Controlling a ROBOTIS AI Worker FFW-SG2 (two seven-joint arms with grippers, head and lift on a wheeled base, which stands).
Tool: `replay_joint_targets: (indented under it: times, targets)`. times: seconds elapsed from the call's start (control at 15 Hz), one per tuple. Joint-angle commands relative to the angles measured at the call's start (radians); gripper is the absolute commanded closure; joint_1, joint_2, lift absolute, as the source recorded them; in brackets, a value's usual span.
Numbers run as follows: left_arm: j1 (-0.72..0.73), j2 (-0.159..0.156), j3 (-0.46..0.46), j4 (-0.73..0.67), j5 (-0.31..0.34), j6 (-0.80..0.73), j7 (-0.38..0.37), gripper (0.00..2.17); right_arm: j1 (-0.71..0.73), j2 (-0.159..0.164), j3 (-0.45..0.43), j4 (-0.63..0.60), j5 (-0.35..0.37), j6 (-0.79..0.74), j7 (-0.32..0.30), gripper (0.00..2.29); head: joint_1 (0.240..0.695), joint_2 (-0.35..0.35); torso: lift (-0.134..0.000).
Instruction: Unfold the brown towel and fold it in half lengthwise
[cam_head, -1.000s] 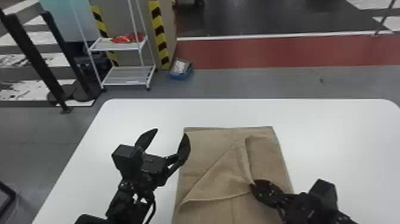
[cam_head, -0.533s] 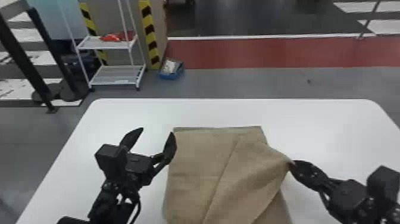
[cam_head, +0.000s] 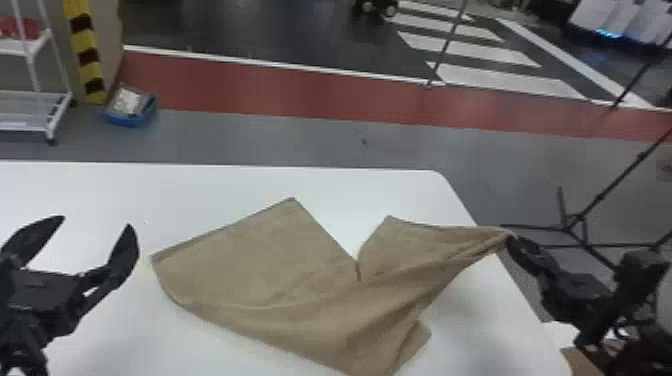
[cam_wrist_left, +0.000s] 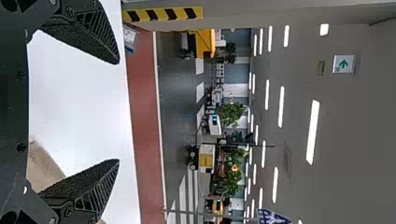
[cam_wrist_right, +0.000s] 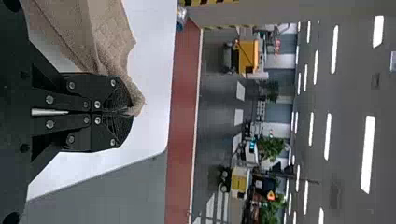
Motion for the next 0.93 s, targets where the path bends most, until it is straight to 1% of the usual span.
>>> replay_joint_targets:
  times: [0.0, 0.13, 0.2, 0.33, 0.4, 0.47, 0.53, 0.67, 0.87]
  targets:
    - [-0.013, -0.002, -0.028, 0.018, -0.011, 0.008, 0.000, 0.14, -0.009, 0.007, 0.016, 0.010, -0.008, 0.003, -0.016, 1.15, 0.695, -0.350, -0.108]
    - [-0.013, -0.001, -0.040, 0.026, -0.025, 0.027, -0.002, 0.16, -0.009, 0.013, 0.139, 0.010, 0.014, -0.034, -0.020, 1.15, 0.695, -0.350, -0.108]
    - [-0.014, -0.002, -0.047, 0.024, -0.034, 0.057, -0.006, 0.20, -0.009, 0.013, 0.189, 0.010, 0.027, -0.046, -0.026, 1.15, 0.695, -0.350, -0.108]
    - [-0.034, -0.007, -0.054, 0.046, -0.031, 0.082, -0.051, 0.21, -0.020, 0.021, 0.292, 0.002, 0.064, -0.046, -0.028, 1.15, 0.695, -0.350, -0.108]
    - [-0.056, -0.010, -0.063, 0.072, -0.029, 0.113, -0.054, 0.21, -0.023, 0.023, 0.337, -0.001, 0.084, -0.046, -0.028, 1.15, 0.695, -0.307, -0.108]
    - [-0.086, -0.014, -0.080, 0.107, -0.026, 0.140, -0.051, 0.21, -0.030, 0.024, 0.378, -0.001, 0.104, -0.046, -0.029, 1.15, 0.695, -0.288, -0.108]
    - [-0.115, -0.014, -0.099, 0.146, -0.023, 0.156, -0.051, 0.21, -0.032, 0.030, 0.402, -0.004, 0.118, -0.046, -0.034, 1.15, 0.695, -0.266, -0.108]
    - [-0.160, -0.018, -0.132, 0.205, -0.028, 0.156, -0.052, 0.30, -0.032, 0.033, 0.422, -0.015, 0.129, -0.043, -0.034, 1.15, 0.695, -0.234, -0.108]
    - [-0.211, -0.028, -0.171, 0.294, -0.040, 0.153, -0.052, 0.33, -0.030, 0.032, 0.425, -0.012, 0.133, -0.043, -0.034, 1.15, 0.695, -0.221, -0.108]
